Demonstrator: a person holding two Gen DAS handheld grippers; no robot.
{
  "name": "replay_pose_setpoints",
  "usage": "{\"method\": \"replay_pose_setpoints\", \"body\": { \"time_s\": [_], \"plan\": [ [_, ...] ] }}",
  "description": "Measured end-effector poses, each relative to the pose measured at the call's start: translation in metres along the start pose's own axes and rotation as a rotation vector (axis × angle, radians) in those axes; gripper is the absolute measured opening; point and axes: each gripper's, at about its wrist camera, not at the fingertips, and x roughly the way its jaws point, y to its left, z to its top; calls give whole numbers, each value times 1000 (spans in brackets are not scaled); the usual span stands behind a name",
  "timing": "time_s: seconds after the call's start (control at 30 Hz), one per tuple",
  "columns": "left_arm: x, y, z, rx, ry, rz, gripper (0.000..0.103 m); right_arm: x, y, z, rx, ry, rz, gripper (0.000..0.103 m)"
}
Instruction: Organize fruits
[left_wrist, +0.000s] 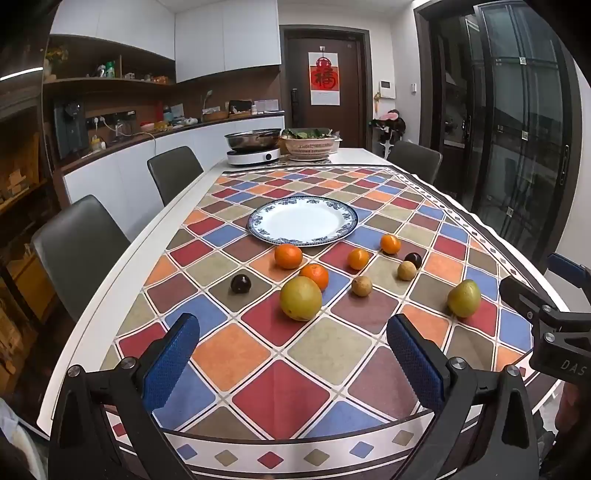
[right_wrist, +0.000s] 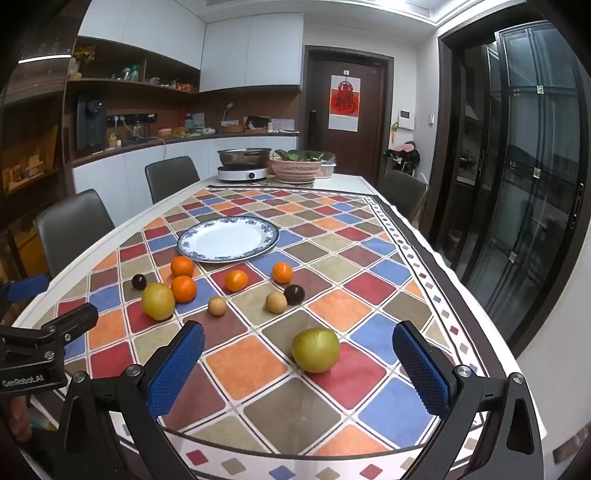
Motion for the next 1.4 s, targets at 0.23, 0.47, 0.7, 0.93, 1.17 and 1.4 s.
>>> {"method": "replay_pose_setpoints", "body": {
  "time_s": [0.23,0.47,0.7,0.93,1.17,1.4],
  "plan": [
    [0,0,0,4,-8,5,103,0,0,0,3,3,3,102],
    [3,2,0,4,-9,8,103,0,1,0,4,3,2,102],
    [-1,1,3,4,-12,7,103,1,-1,0,4,6,3,102],
    [-5,0,5,4,-15,7,103,1,0,0,5,6,3,102],
    [-10,-1,7,5,-20,1,103,2,0,0,5,7,4,102],
    [-8,0,5,5,-22,-2,103,3,-1,0,6,7,4,102]
  ]
}}
